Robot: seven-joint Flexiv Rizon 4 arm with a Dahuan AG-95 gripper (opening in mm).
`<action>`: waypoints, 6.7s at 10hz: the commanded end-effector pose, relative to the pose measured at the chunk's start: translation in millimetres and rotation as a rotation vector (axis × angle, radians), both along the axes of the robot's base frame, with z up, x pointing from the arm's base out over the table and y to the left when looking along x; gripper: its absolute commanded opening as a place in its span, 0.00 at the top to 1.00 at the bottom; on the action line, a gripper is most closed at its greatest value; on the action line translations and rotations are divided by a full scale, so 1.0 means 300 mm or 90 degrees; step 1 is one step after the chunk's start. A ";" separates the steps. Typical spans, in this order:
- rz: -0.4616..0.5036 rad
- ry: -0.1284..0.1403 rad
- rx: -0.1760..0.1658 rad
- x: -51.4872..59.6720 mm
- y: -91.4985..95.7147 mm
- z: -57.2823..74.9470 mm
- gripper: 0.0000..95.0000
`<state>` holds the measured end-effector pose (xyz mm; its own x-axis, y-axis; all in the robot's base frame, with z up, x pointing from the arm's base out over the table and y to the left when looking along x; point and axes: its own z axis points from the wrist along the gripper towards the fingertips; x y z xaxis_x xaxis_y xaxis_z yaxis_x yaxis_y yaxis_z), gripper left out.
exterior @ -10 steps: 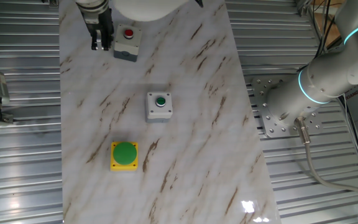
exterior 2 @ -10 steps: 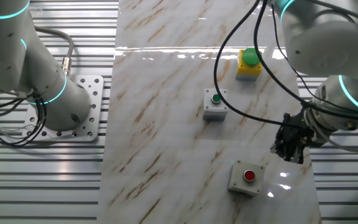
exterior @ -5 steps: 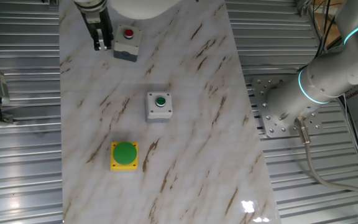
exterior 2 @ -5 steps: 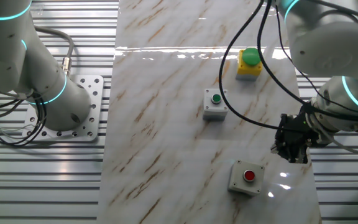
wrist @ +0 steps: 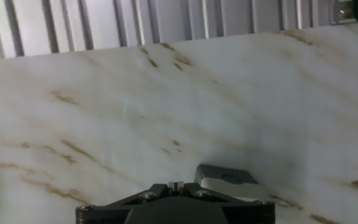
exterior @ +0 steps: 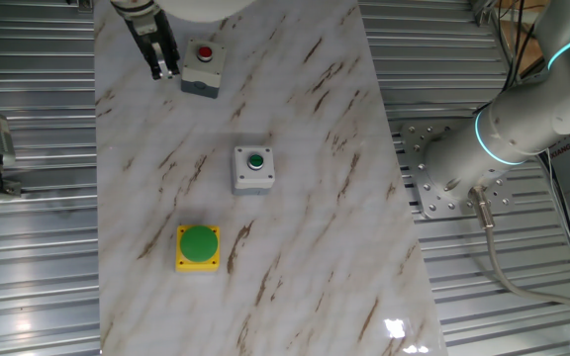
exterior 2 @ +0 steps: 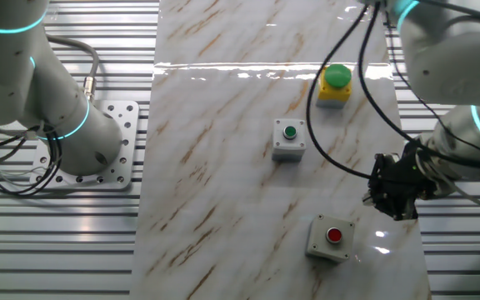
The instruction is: Press three buttons from left to right in sequence
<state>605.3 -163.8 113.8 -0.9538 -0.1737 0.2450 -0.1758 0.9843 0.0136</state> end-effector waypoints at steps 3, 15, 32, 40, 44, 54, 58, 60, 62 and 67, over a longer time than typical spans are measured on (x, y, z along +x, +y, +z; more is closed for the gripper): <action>0.045 -0.017 -0.023 -0.008 0.001 0.000 1.00; -0.025 -0.037 -0.051 -0.014 0.031 0.013 1.00; -0.147 -0.065 -0.049 -0.210 0.254 0.006 1.00; -0.160 -0.049 -0.046 -0.199 0.272 0.004 1.00; -0.164 -0.054 -0.056 -0.199 0.272 0.004 1.00; -0.007 -0.046 0.028 -0.199 0.272 0.004 1.00; 0.032 -0.052 0.032 -0.199 0.272 0.004 1.00; 0.049 -0.047 0.033 -0.199 0.272 0.004 1.00; 0.061 -0.044 0.036 -0.199 0.272 0.004 1.00; 0.039 -0.039 0.035 -0.205 0.292 -0.011 1.00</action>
